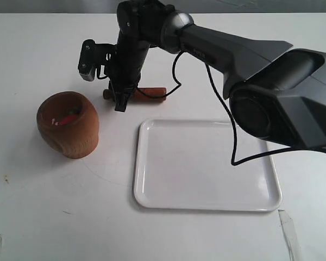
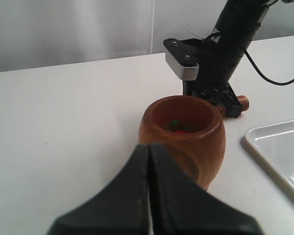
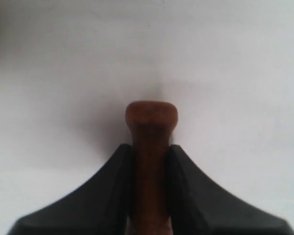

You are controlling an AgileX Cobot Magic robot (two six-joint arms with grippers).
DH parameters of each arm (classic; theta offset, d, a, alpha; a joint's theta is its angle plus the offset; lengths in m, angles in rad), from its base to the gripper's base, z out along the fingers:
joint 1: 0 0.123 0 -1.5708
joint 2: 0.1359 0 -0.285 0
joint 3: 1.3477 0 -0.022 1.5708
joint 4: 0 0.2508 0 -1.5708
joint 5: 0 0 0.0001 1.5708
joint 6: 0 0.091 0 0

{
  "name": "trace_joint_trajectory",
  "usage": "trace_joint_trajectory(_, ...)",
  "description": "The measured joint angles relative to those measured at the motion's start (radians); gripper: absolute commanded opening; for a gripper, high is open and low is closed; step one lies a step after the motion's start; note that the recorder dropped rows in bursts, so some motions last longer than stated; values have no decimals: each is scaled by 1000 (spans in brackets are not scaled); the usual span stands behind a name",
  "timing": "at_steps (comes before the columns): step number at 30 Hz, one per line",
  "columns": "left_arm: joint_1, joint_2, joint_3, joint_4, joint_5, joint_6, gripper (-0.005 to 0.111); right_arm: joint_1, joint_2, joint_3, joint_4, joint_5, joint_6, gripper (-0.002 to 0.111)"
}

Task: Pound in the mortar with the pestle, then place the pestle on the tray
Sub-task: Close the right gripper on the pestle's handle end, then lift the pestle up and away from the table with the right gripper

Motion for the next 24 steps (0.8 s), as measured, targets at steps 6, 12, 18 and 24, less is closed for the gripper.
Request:
trace_joint_trajectory(6, 0, 0, 0, 0, 0, 0, 0, -8, -37, 8, 3, -145, 32, 0)
trace_joint_trajectory(12, 0, 0, 0, 0, 0, 0, 0, -74, -184, 8, 119, -273, 80, 0)
trace_joint_trajectory(18, 0, 0, 0, 0, 0, 0, 0, -116, -269, 8, 485, -295, -83, 0)
trace_joint_trajectory(24, 0, 0, 0, 0, 0, 0, 0, -116, -318, 8, 686, -247, -190, 0)
